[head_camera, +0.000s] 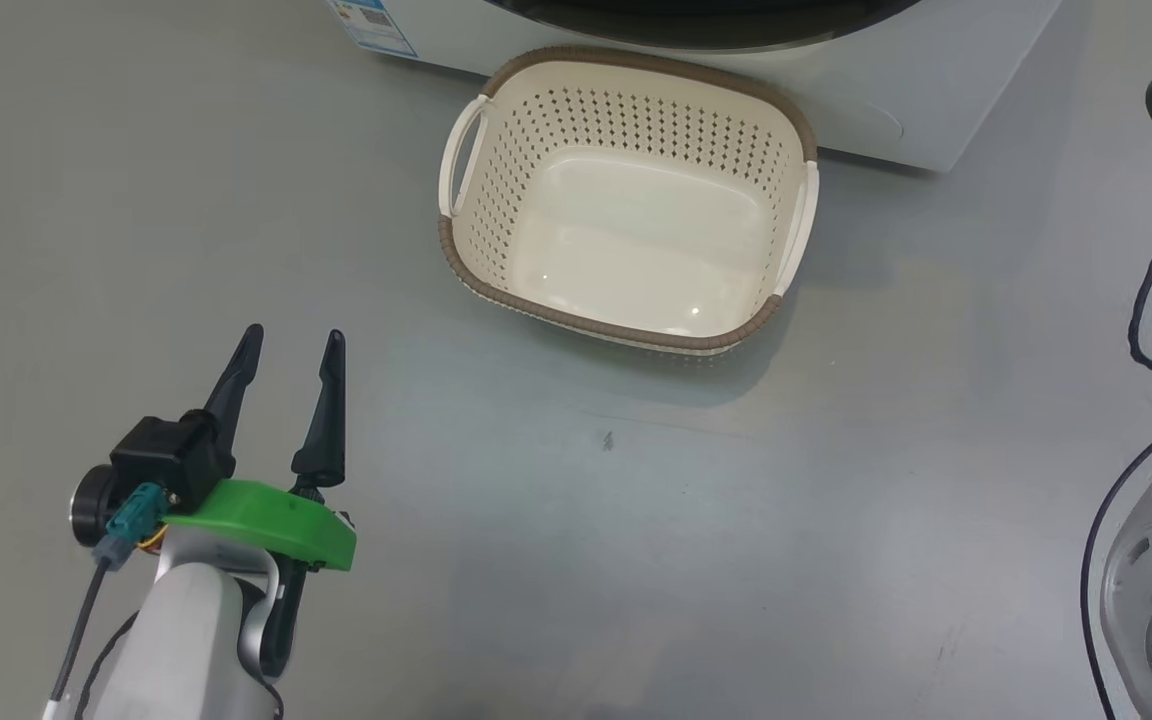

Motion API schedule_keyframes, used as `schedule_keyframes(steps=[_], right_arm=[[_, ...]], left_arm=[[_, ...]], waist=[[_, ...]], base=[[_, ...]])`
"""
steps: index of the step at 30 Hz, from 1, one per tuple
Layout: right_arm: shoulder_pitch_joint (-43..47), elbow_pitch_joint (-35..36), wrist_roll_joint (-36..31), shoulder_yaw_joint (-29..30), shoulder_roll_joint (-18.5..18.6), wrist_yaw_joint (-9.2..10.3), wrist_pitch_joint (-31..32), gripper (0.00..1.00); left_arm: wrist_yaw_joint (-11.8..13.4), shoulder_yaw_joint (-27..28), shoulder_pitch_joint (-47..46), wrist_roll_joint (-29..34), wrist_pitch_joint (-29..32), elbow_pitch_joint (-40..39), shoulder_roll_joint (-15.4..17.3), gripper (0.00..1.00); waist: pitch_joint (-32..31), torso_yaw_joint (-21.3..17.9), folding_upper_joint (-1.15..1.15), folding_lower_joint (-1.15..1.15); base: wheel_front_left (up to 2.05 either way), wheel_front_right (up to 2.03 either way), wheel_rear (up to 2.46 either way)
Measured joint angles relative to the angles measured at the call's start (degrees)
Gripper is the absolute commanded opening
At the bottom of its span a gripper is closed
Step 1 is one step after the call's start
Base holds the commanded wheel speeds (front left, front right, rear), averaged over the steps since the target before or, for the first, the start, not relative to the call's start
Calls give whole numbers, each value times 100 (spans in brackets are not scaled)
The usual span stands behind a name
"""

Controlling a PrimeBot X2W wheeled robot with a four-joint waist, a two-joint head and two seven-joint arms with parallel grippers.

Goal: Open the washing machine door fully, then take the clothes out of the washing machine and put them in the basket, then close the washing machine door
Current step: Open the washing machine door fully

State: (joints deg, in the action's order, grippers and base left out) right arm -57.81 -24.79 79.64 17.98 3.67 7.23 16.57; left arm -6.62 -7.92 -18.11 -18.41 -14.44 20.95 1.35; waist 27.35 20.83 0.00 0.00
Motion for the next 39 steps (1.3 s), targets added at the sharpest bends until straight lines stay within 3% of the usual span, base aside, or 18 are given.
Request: schedule_keyframes(steps=[18,39], right_arm=[[-631,-1037,497,-229,34,1,135,0],[-1161,-1491,705,-523,259,0,606,0]], left_arm=[[-24,-126,-107,-293,0,77,-11,100],[-25,-250,-108,-528,0,130,-20,100]], waist=[[207,332,0,0],[310,425,0,0]], base=[[0,0,0],[0,0,0]])
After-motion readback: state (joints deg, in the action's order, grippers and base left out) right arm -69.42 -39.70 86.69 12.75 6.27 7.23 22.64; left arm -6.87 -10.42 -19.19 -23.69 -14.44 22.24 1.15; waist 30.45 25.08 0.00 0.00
